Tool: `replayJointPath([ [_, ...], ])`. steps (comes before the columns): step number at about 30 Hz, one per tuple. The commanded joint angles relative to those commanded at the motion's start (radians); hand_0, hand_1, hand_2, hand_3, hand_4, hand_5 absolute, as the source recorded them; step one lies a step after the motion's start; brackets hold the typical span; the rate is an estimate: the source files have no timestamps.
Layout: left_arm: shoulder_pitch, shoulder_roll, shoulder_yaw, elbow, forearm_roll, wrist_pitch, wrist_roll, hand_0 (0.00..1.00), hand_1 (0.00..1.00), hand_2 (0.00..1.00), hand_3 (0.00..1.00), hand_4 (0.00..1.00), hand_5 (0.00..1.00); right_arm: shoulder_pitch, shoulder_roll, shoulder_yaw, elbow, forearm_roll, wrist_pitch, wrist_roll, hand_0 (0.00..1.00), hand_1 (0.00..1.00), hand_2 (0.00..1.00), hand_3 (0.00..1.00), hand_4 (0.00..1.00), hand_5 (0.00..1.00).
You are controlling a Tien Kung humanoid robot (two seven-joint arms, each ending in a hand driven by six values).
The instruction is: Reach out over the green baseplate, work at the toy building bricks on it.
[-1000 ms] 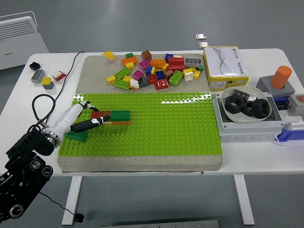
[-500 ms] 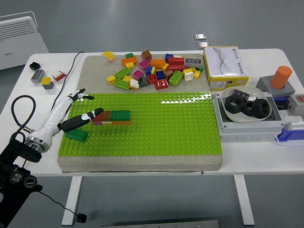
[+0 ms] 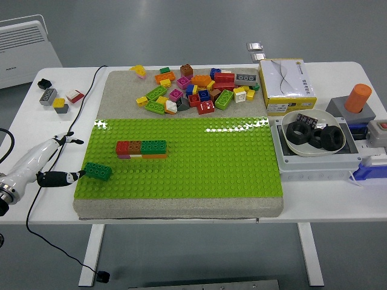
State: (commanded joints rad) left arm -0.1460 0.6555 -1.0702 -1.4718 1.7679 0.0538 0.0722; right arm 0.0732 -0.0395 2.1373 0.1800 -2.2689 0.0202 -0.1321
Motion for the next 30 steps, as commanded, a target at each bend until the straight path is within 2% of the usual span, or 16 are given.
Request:
replayJointPath([
  [1, -0.024, 0.025, 0.030, 0.012, 0.008, -0.004, 0.005, 0.953, 0.974, 0.997, 0.854, 0.737, 0.002, -0.001, 0.003, 0.004, 0.000, 0.000, 0.000, 0.000, 0.514, 0.695, 0.680, 0.749, 0.813, 0.798],
  [3, -0.059, 0.057, 0.074, 0.027, 0.012, -0.007, 0.008, 0.953, 0.974, 0.997, 0.854, 0.737, 0.002, -0.001, 0.008, 0.010, 0.000, 0.000, 0.000, 0.000, 0.514, 0.695, 0.680, 0.749, 0.813, 0.798],
  [4, -0.082, 0.070, 0.100, 0.037, 0.011, -0.010, 0.009, 0.952, 0.972, 0.998, 0.864, 0.664, 0.002, -0.001, 0.011, 0.013, 0.000, 0.000, 0.001, -0.001, 0.514, 0.695, 0.688, 0.750, 0.812, 0.800],
  [6, -0.113, 0.082, 0.143, 0.050, 0.002, -0.014, 0.010, 0.952, 0.972, 0.998, 0.864, 0.664, 0.002, -0.001, 0.015, 0.016, 0.000, 0.000, 0.001, -0.001, 0.514, 0.695, 0.688, 0.750, 0.812, 0.800],
  [9, -0.150, 0.085, 0.203, 0.069, -0.018, -0.025, 0.014, 0.952, 0.972, 0.998, 0.864, 0.664, 0.002, -0.001, 0.017, 0.017, 0.000, 0.000, 0.001, -0.001, 0.514, 0.695, 0.688, 0.750, 0.812, 0.800],
  [10, -0.162, 0.081, 0.225, 0.076, -0.034, -0.030, 0.014, 0.946, 0.976, 0.998, 0.850, 0.605, 0.002, 0.000, 0.018, 0.016, 0.000, 0.000, 0.001, -0.001, 0.514, 0.695, 0.699, 0.750, 0.811, 0.801],
  [13, -0.182, 0.066, 0.248, 0.090, -0.069, -0.041, 0.017, 0.946, 0.976, 0.998, 0.850, 0.605, 0.002, 0.002, 0.018, 0.013, 0.000, 0.000, -0.001, -0.001, 0.514, 0.695, 0.699, 0.750, 0.811, 0.801],
  [15, -0.186, 0.052, 0.241, 0.093, -0.084, -0.048, 0.019, 0.946, 0.976, 0.998, 0.850, 0.605, 0.002, 0.003, 0.018, 0.011, 0.000, 0.000, -0.001, -0.002, 0.514, 0.695, 0.699, 0.750, 0.811, 0.801],
  [16, -0.185, 0.045, 0.234, 0.093, -0.091, -0.050, 0.021, 0.946, 0.975, 0.998, 0.839, 0.643, 0.002, 0.003, 0.017, 0.009, 0.000, 0.000, -0.001, -0.002, 0.514, 0.697, 0.698, 0.750, 0.811, 0.797],
  [23, -0.175, -0.002, 0.196, 0.080, -0.122, -0.071, 0.032, 0.945, 0.975, 0.998, 0.831, 0.620, 0.002, 0.004, 0.016, 0.006, 0.000, 0.000, -0.002, -0.001, 0.514, 0.695, 0.693, 0.750, 0.809, 0.797],
  [27, -0.182, -0.011, 0.210, 0.083, -0.138, -0.086, 0.038, 0.945, 0.975, 0.998, 0.831, 0.620, 0.002, 0.004, 0.015, 0.006, 0.000, 0.000, -0.003, -0.001, 0.514, 0.695, 0.693, 0.750, 0.809, 0.797],
  [28, -0.186, -0.012, 0.220, 0.084, -0.143, -0.090, 0.040, 0.946, 0.975, 0.998, 0.829, 0.562, 0.002, 0.005, 0.015, 0.006, 0.000, 0.000, -0.003, -0.001, 0.514, 0.695, 0.694, 0.750, 0.807, 0.796],
  [30, -0.190, -0.013, 0.230, 0.084, -0.149, -0.096, 0.043, 0.946, 0.975, 0.998, 0.829, 0.562, 0.002, 0.006, 0.014, 0.006, 0.000, 0.000, -0.003, -0.001, 0.514, 0.695, 0.694, 0.750, 0.807, 0.796],
])
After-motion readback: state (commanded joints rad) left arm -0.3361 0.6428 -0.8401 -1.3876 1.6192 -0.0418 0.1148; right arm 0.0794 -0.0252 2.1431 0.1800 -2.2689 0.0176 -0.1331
